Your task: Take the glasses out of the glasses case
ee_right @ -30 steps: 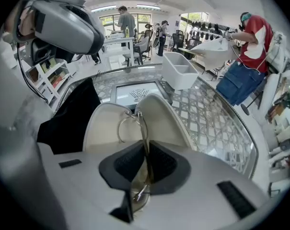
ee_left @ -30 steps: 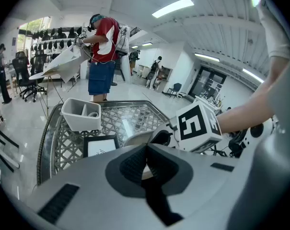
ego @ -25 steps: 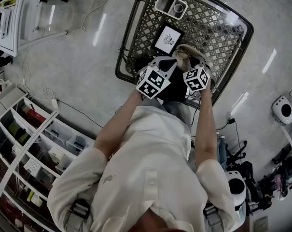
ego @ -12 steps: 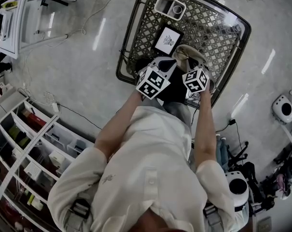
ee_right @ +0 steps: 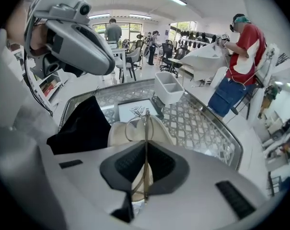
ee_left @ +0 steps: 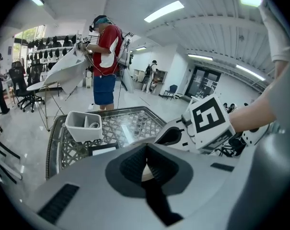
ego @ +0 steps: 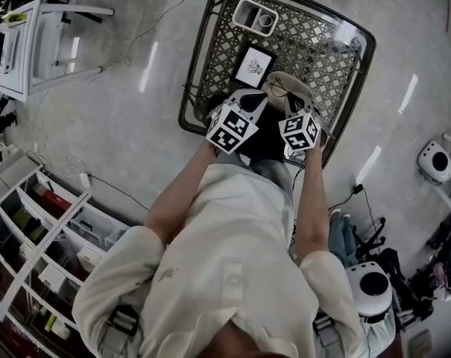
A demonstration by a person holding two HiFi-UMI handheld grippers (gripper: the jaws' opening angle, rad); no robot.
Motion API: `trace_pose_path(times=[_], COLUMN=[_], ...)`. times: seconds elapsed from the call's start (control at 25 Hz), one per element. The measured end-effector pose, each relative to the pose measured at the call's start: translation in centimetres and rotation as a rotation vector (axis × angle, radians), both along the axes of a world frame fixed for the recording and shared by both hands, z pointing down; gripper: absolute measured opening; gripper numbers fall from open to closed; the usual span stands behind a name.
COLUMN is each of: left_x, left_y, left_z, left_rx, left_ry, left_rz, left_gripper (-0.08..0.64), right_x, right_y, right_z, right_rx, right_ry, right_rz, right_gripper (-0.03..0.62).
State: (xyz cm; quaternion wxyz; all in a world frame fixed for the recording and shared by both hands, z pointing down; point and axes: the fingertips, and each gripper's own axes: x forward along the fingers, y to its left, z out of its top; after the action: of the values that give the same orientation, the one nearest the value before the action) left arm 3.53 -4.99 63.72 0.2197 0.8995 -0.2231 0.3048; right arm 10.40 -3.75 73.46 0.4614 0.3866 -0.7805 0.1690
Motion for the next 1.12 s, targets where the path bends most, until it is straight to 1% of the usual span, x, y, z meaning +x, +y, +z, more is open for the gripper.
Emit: trace_pose_path(times=[0.36, 0.6, 0.76, 1.0, 1.12], left_x=[0.3, 0.5, 0.8, 1.0, 1.0], left_y=[-0.5, -1.1, -1.6, -2.2, -2.4], left_z=[-3.4, -6.6, -9.3, -13.0, -14.9], left_rx=[0.072, 0.134, 0.180, 0.254, 0.284], left_ry=[0.039, 0.064, 0.091, 0.129, 0.150], left_rz=[0.047, 0.059, 0.060, 0.065, 0.061], left_gripper=[0.014, 0.014, 0.014, 0.014, 0.014], right_x=[1.0, 1.8, 2.1, 2.4, 2.3], right_y=[0.3, 0.6, 0.5, -0.3, -0.3], right_z=[-6.6, -11.5, -15.2, -21.1, -23.7], right_rx=[0.131, 0.229, 0.306, 0.424, 0.467], right_ry=[-0.049, -0.095, -0.124, -0.168, -0.195], right_rz=[0.150, 0.242, 0.278, 0.306, 0.319], right_gripper=[0.018, 0.018, 0.018, 0.018, 0.018])
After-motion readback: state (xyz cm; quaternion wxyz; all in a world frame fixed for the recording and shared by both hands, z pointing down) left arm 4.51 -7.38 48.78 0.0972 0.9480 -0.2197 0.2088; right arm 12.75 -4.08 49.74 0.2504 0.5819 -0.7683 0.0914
